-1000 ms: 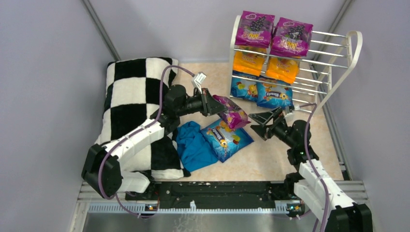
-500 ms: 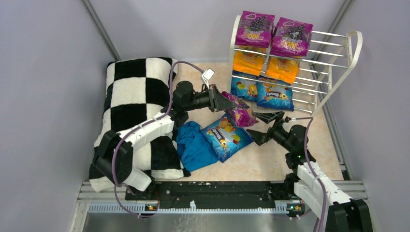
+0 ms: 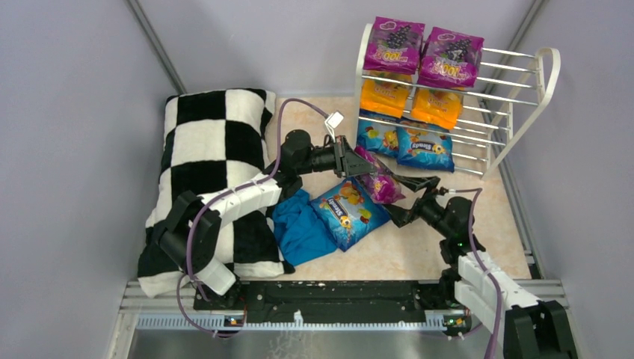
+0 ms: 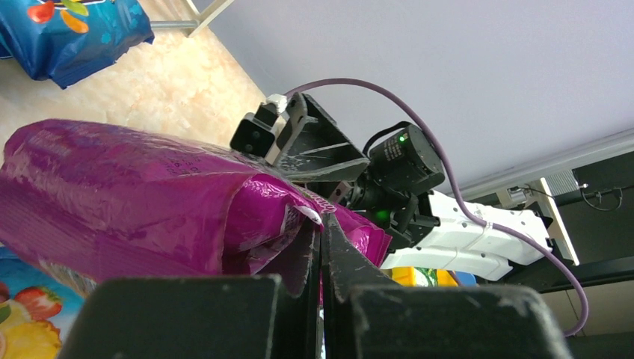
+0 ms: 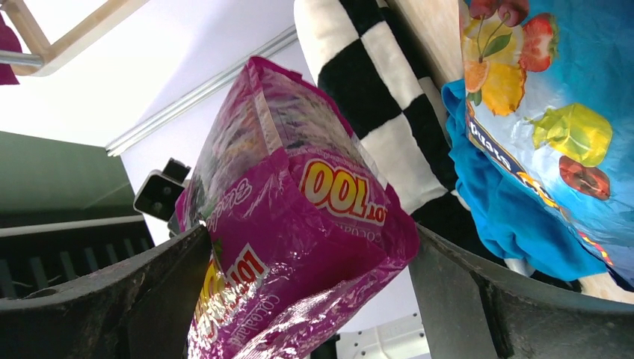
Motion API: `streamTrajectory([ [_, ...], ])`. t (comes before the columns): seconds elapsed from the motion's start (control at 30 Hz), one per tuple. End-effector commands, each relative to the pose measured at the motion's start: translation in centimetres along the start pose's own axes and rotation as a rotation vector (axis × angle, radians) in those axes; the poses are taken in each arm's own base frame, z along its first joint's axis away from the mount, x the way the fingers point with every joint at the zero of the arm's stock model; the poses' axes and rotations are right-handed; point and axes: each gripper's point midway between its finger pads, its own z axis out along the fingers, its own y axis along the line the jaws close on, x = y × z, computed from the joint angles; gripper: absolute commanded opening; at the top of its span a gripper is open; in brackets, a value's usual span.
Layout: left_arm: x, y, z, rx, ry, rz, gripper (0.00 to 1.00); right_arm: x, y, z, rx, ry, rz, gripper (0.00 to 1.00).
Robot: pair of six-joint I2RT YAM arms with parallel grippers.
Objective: Place and organize the candy bags onto the shelf
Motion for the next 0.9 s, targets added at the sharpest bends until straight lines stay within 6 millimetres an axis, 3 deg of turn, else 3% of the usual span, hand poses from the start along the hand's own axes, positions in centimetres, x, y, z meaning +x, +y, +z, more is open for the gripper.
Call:
streamTrajectory([
  [0.0,-1.9,-5.3,-0.2,0.189,-0.063,0.123,0.0,0.2,0.7,0.2,-0.044,0.013,0.006,0.98],
  [0.17,-0.7,-4.9,-0.6,0.185,-0.041,0.111,0.0,-0.4,0.7,0.6,-0.047,-0.009,-0.03,0.98],
  [0.43,0.2,-5.1,-1.0,0.208,-0.023,0.131,0.0,0.7,2.4,0.9,-0.094,0.042,-0.071,0.99],
  [0.73,2.0,-3.2,-1.8,0.135,0.015,0.142,0.0,1.2,5.0,-0.2,-0.232,0.02,-0.143,0.94],
  [0.87,1.5,-4.4,-2.0,0.193,-0.017,0.117,0.0,1.2,5.2,-0.4,-0.239,0.0,-0.17,0.99],
])
